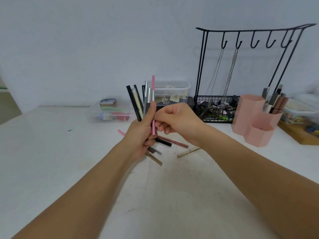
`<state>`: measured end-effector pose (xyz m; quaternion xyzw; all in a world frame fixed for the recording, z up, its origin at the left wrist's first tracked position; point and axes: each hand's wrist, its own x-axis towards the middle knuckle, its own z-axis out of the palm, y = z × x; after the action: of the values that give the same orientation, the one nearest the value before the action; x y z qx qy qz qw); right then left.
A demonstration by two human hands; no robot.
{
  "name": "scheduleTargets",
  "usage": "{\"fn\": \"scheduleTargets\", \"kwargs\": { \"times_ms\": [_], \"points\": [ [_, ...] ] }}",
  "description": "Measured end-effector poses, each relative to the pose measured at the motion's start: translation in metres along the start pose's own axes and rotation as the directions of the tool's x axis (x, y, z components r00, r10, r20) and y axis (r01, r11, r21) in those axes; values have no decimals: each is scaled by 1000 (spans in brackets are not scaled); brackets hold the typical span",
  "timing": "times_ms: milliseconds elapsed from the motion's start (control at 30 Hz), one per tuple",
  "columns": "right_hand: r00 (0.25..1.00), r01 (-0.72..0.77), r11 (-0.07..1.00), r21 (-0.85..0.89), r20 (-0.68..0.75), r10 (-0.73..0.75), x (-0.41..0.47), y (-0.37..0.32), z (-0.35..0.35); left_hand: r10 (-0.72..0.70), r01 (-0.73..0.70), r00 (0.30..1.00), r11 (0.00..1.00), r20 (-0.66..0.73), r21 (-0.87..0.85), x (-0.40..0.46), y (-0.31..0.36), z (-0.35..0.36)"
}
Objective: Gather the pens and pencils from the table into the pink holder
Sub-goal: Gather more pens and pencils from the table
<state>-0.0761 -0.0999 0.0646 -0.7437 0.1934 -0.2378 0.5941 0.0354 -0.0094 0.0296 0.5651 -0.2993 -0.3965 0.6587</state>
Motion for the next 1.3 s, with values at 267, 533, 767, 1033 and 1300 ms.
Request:
{"fn": "scheduleTargets", "kwargs": {
  "times_ms": [267,533,767,1033,1300],
  "points": [
    [1000,20,996,-82,-7,-20,-2,6,1,-15,-1,995,988,100,154,-2,1,-3],
    [991,133,964,-232,23,-131,0,6,-1,-68,58,996,987,61,147,-2,4,-7],
    [992,72,848,-526,-52,-117,6,12,-11,-26,27,964,1000,-263,2,7,9,-20],
    [997,-26,599,-800,25,77,9,32,1,-10,36,907,998,-421,55,12,6,-28],
    [992,-94,777,-622,5,124,6,19,-11,-64,50,934,998,-352,-47,13,2,-27]
  ]
}}
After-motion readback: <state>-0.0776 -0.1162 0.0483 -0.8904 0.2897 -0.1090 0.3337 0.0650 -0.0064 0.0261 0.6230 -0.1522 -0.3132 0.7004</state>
